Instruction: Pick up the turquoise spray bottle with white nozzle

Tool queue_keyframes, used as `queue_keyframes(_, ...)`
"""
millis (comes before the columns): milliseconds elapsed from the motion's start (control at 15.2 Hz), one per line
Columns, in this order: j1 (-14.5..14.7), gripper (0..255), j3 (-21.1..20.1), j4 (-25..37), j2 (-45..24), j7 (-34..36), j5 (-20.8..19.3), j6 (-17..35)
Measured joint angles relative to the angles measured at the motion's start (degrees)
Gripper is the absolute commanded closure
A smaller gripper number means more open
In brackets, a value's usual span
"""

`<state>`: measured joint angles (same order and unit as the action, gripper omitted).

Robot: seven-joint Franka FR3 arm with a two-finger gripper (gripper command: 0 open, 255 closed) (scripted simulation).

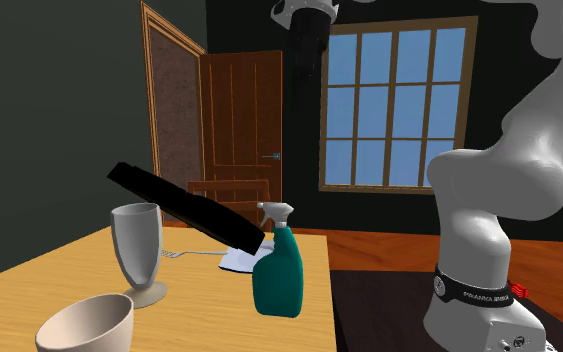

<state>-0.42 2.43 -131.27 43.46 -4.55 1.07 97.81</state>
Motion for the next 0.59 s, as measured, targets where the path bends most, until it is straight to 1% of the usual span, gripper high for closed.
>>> queue_keyframes(66, 0.00, 0, 0.00, 0.00, 0.00, 0.00, 0.00, 0.00)
queue_keyframes(198, 0.01, 0, -0.08, -2.10, -0.42, 0.02, -0.01, 2.27)
queue_keyframes(462, 0.17, 0, -0.75, -8.44, -1.13, 0.56, 0.12, 8.60)
queue_keyframes(594, 0.21, 0, -0.89, -10.80, -2.83, 0.65, 0.12, 12.32)
